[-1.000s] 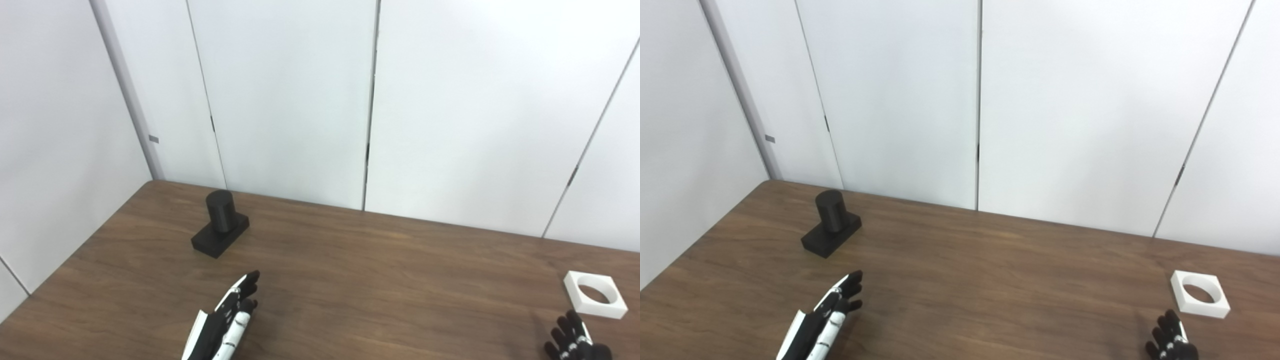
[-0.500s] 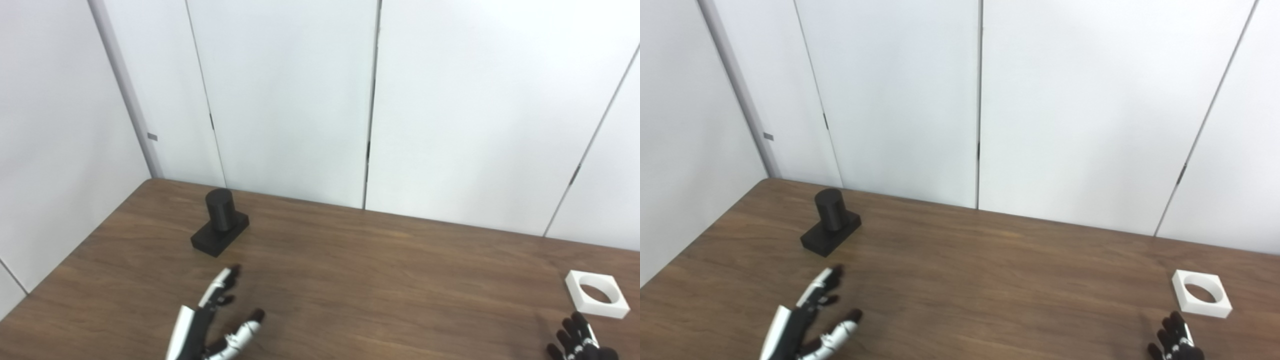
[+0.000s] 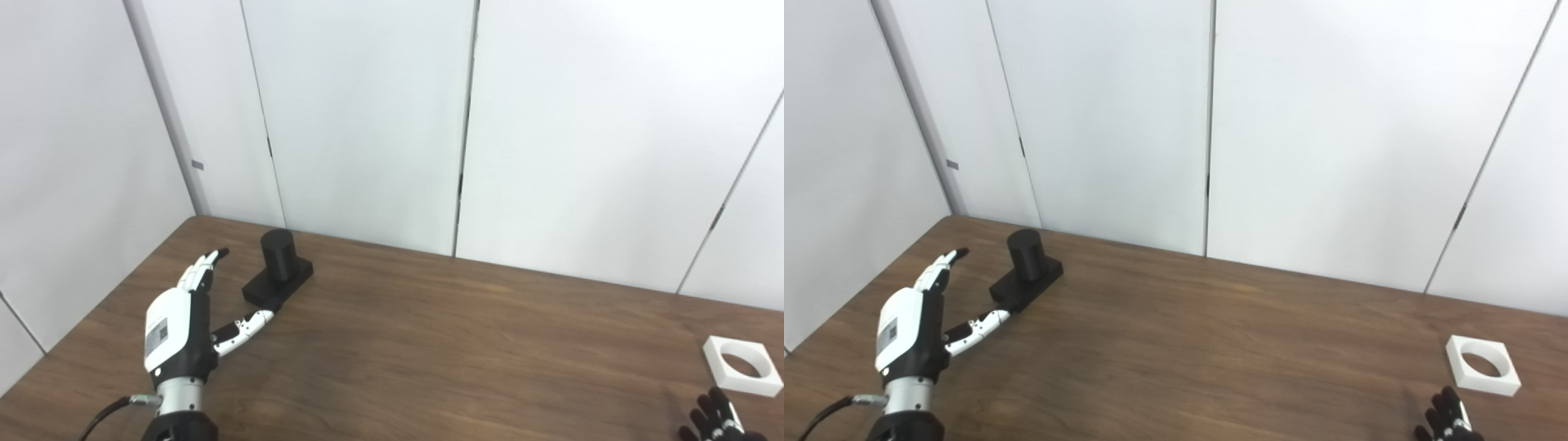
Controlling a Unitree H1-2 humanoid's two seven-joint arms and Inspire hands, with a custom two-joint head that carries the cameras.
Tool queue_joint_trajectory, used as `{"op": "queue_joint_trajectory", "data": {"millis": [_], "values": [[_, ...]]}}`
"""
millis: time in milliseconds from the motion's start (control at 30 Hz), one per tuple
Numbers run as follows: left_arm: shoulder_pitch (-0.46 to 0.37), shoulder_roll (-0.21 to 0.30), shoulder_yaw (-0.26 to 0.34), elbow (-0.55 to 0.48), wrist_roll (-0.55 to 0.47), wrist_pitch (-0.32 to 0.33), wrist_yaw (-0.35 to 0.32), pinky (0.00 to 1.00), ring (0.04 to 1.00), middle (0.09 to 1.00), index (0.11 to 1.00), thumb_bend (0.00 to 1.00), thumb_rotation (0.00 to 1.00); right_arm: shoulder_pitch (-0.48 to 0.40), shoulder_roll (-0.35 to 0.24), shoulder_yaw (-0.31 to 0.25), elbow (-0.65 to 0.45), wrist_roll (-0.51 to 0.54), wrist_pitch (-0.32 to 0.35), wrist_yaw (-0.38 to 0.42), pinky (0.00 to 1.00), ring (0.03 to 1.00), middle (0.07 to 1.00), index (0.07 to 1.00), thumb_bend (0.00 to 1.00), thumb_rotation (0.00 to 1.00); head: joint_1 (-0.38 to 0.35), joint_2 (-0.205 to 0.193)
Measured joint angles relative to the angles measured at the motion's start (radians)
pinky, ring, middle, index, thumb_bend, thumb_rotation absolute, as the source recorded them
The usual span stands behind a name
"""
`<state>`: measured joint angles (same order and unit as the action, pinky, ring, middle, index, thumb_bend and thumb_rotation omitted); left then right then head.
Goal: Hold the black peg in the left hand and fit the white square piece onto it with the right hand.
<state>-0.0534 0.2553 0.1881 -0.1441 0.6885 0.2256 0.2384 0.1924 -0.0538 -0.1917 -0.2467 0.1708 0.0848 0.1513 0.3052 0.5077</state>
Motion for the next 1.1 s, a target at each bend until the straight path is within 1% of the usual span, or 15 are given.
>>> {"op": "queue_joint_trajectory", "data": {"millis": [33,100,167,267,300,333,367,467,533,567,667,700,800,933,1100], "values": [[-0.005,0.002,-0.002,0.018,0.005,0.009,0.0,0.86,0.926,0.918,0.869,0.88,0.54,0.0,-0.001,-0.001,-0.001,0.001,0.002,0.001,1.0,1.0,1.0,1.0,0.72,1.0,0.021,0.005],[-0.018,0.01,-0.012,0.049,0.018,0.033,0.0,0.88,0.93,0.921,0.867,0.88,0.56,0.001,-0.002,-0.006,-0.002,0.004,0.003,0.005,1.0,1.0,1.0,1.0,0.72,1.0,0.037,0.009],[-0.038,0.015,-0.018,0.071,0.032,0.052,0.001,0.9,0.93,0.915,0.858,0.88,0.55,0.001,-0.003,-0.013,-0.002,0.007,0.004,0.01,1.0,1.0,1.0,1.0,0.74,1.0,0.063,0.024],[-0.077,0.02,-0.03,0.1,0.048,0.083,0.005,0.91,0.928,0.904,0.846,0.9,0.56,0.003,-0.005,-0.023,-0.001,0.019,0.004,0.021,1.0,1.0,0.998,1.0,0.77,1.0,0.072,0.034],[-0.094,0.024,-0.037,0.122,0.053,0.091,0.005,0.92,0.923,0.902,0.846,0.92,0.57,0.003,-0.005,-0.027,-0.002,0.02,0.005,0.021,1.0,1.0,0.973,1.0,0.76,1.0,0.072,0.034],[-0.107,0.028,-0.044,0.136,0.056,0.1,0.006,0.92,0.923,0.902,0.844,0.93,0.58,0.003,-0.005,-0.031,-0.002,0.02,0.007,0.02,1.0,1.0,0.963,0.996,0.75,1.0,0.075,0.04],[-0.117,0.033,-0.05,0.146,0.057,0.108,0.006,0.93,0.925,0.903,0.839,0.94,0.58,0.003,-0.005,-0.034,-0.005,0.019,0.015,0.017,1.0,1.0,0.957,0.994,0.73,1.0,0.08,0.055],[-0.142,0.048,-0.066,0.179,0.06,0.136,0.002,0.94,0.932,0.913,0.838,0.96,0.6,0.004,-0.005,-0.04,-0.027,0.019,0.034,0.014,1.0,1.0,0.944,0.992,0.76,1.0,0.089,0.077],[-0.148,0.058,-0.078,0.19,0.06,0.156,-0.002,0.92,0.932,0.914,0.835,0.97,0.6,0.005,-0.006,-0.042,-0.037,0.018,0.044,0.014,1.0,1.0,0.942,0.992,0.77,1.0,0.091,0.08],[-0.152,0.061,-0.081,0.198,0.06,0.161,-0.002,0.92,0.93,0.914,0.833,0.97,0.6,0.005,-0.006,-0.042,-0.037,0.015,0.046,0.013,1.0,1.0,0.941,0.991,0.77,1.0,0.095,0.089],[-0.166,0.067,-0.093,0.227,0.057,0.175,-0.005,0.92,0.931,0.916,0.829,0.99,0.62,0.005,-0.007,-0.043,-0.039,0.009,0.051,0.013,1.0,0.999,0.938,0.985,0.76,1.0,0.094,0.089],[-0.171,0.069,-0.096,0.236,0.056,0.178,-0.005,0.92,0.932,0.917,0.829,0.99,0.62,0.005,-0.007,-0.044,-0.042,0.009,0.056,0.013,1.0,1.0,0.938,0.984,0.76,1.0,0.097,0.098],[-0.184,0.073,-0.106,0.246,0.053,0.196,-0.007,0.91,0.929,0.912,0.814,1.0,0.62,0.006,-0.007,-0.048,-0.061,0.012,0.064,0.014,1.0,0.999,0.933,0.976,0.77,1.0,0.095,0.101],[-0.203,0.076,-0.116,0.271,0.05,0.2,-0.006,0.92,0.931,0.913,0.81,1.0,0.61,0.007,-0.008,-0.053,-0.062,0.013,0.072,0.013,1.0,0.994,0.929,0.976,0.77,1.0,0.092,0.106],[-0.227,0.076,-0.116,0.325,0.034,0.206,-0.003,0.92,0.922,0.899,0.815,1.0,0.58,0.007,-0.008,-0.053,-0.062,0.012,0.072,0.013,1.0,0.977,0.918,0.962,0.77,1.0,0.091,0.107]]}}
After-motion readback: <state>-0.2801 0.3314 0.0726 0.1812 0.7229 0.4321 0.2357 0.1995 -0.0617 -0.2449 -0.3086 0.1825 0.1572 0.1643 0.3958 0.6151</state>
